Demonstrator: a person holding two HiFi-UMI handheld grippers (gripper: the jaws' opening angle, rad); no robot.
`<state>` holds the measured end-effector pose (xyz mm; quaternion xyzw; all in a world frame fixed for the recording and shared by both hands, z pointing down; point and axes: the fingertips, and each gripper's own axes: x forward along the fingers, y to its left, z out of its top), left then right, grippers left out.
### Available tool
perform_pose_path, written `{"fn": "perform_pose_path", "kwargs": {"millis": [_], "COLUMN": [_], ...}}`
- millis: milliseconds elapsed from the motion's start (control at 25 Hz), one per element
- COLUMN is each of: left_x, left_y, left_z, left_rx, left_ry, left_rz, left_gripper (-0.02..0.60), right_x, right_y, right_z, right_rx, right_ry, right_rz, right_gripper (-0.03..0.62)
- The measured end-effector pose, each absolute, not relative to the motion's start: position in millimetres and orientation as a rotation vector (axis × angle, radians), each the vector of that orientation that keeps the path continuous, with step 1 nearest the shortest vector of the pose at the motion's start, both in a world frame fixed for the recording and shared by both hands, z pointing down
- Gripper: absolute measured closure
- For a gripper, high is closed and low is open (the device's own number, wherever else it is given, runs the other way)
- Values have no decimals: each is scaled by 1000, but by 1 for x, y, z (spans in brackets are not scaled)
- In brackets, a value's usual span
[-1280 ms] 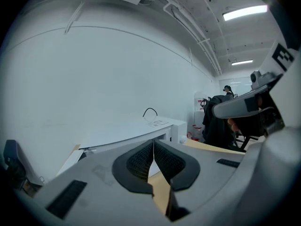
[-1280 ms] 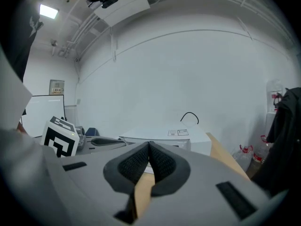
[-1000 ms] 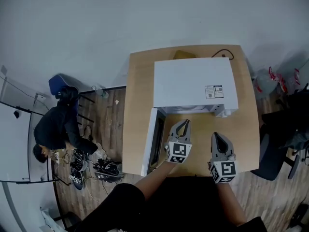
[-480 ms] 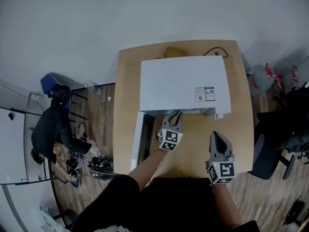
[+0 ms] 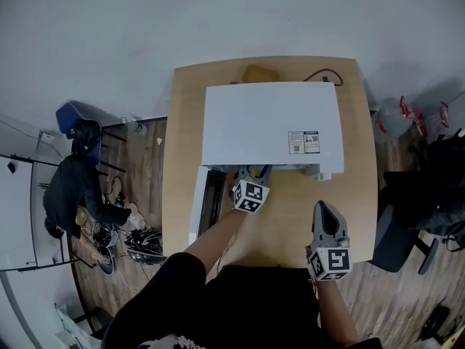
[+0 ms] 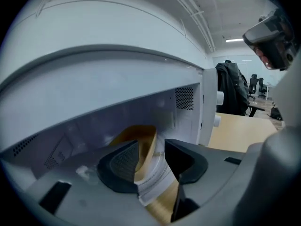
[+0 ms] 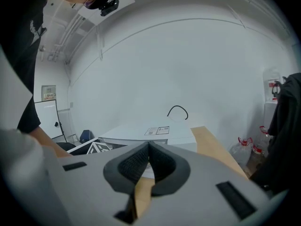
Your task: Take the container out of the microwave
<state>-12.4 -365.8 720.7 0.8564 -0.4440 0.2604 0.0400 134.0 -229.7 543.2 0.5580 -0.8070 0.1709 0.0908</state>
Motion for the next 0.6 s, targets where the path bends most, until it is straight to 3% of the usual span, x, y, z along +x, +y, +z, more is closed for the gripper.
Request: {"fn": "perform_pose_path", "kwargs": {"millis": [600], "left_x": [-6], "left_y": [-390], "left_z": [751], "left_rx": [2666], "left_ry": [-1346], "left_rz": [1119], "left_gripper": [416], "right_x": [151], "right_y": [-222], "right_z": [552], "right_rx": [1662], "right_ry": [-2395], "right_rz": [553], "right_gripper": [534]}}
